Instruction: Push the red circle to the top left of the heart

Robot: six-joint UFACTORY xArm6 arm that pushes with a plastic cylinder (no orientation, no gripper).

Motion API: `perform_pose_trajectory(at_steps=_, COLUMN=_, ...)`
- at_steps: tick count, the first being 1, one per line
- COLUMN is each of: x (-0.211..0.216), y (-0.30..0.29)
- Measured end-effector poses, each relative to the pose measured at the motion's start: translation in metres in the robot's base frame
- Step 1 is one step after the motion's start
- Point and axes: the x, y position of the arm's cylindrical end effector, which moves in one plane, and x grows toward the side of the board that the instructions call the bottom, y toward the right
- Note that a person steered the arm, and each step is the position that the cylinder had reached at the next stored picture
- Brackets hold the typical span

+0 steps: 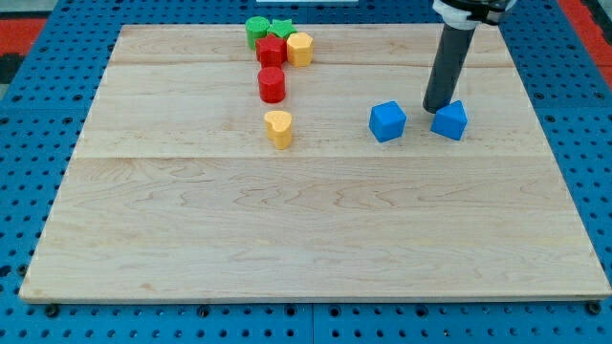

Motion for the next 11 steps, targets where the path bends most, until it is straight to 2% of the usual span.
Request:
perform_pose_trajectory(at_steps=2, x=-0.071, y=-0.087)
perform_pose_trajectory(at_steps=3, x=-0.071, y=-0.161)
perform_pose_trajectory(at_steps=4, x=-0.069, y=-0.19)
perform_pose_trajectory(at_steps=6, x=-0.002, y=-0.229)
perform_pose_trajectory(at_steps=8, x=0.087, y=-0.242)
perform_pose_trajectory(at_steps=9, x=0.057, y=-0.278)
perform_pose_trajectory(at_steps=10, x=0.033, y=-0.218)
perform_pose_trajectory(at_steps=11, x=0.058, y=-0.211)
